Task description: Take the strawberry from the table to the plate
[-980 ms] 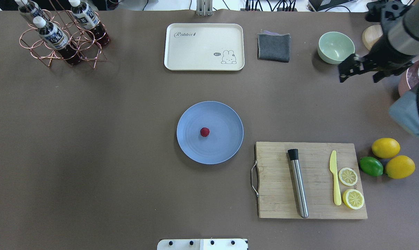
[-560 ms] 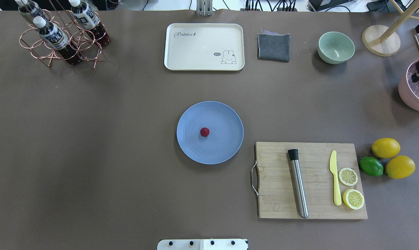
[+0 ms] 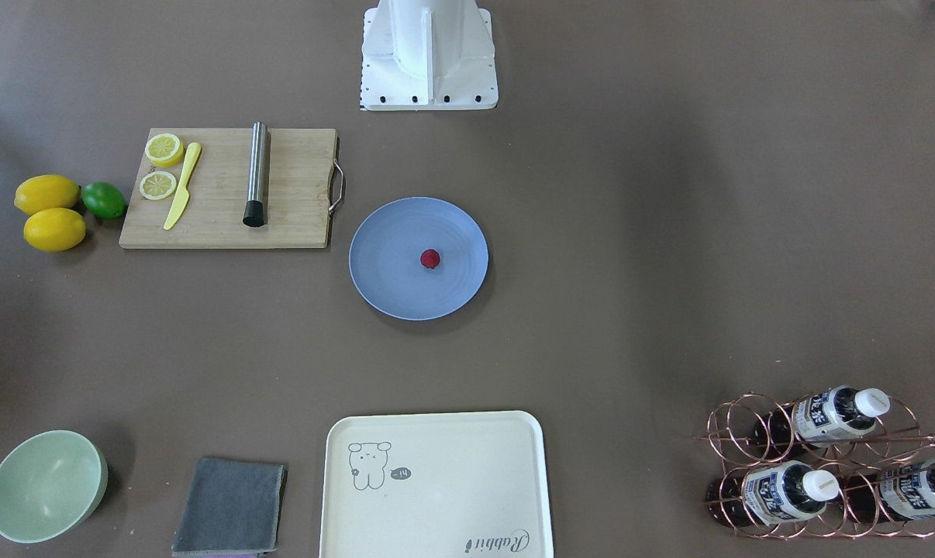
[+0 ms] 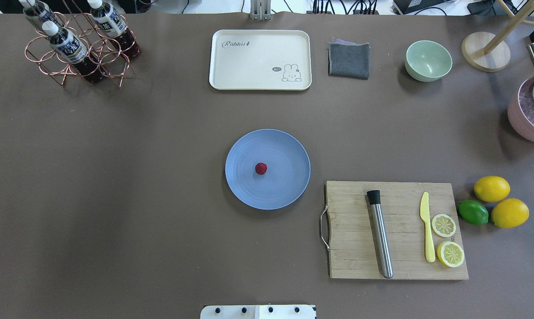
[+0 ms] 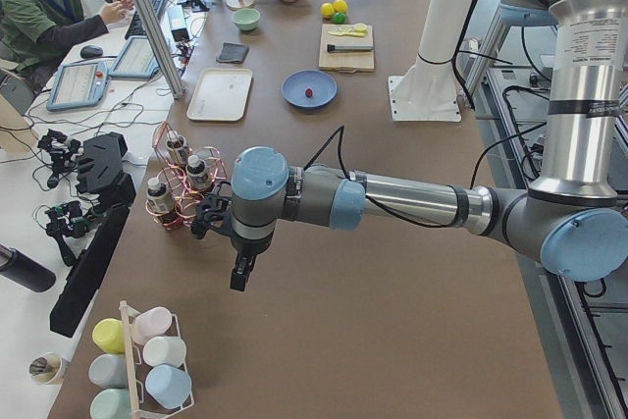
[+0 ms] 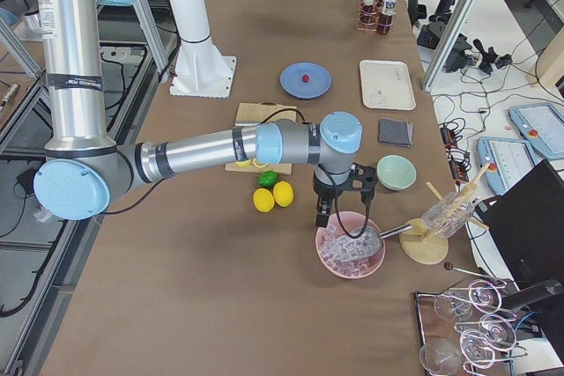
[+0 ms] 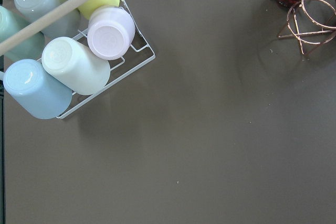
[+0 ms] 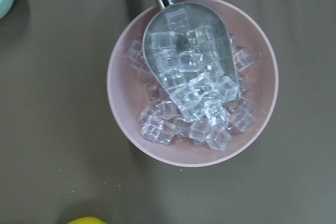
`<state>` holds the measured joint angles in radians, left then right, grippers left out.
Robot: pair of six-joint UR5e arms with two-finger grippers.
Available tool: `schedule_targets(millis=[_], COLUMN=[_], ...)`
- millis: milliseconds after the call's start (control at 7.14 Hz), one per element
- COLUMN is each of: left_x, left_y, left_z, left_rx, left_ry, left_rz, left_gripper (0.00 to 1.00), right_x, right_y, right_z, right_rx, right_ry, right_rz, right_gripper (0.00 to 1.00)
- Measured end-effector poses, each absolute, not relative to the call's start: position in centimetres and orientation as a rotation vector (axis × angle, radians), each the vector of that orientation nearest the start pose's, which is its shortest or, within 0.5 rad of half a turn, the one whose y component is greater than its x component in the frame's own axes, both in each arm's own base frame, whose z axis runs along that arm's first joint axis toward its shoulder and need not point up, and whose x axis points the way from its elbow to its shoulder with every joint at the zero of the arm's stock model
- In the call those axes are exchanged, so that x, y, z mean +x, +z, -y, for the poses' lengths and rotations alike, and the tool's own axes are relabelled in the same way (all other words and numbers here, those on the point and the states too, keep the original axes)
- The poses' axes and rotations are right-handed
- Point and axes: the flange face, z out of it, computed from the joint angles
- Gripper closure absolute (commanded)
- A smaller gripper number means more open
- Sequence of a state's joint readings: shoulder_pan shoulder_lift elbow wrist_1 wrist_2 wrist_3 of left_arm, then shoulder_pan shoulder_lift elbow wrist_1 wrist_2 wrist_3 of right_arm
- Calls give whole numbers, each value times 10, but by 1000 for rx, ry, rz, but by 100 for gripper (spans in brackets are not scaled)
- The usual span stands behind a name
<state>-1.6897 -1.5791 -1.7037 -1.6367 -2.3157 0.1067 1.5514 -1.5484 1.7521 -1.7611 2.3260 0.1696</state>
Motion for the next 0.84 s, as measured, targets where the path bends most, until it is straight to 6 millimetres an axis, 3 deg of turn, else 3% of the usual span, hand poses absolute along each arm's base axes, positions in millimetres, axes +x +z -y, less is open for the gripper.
schedule_targets(millis=[280,840], left_x=[-116,-80], left_y=[583,589], left_z=[496,500], left_rx=[279,240], left_ry=[84,143], left_rz=[-717,-728], left_gripper=[2,2], right_x=[70,76], right_y=[597,603], right_z=[488,482], right_rx=[-68,-75], right_ry=[143,155], right_rz=[761,776], right_gripper=[0,0])
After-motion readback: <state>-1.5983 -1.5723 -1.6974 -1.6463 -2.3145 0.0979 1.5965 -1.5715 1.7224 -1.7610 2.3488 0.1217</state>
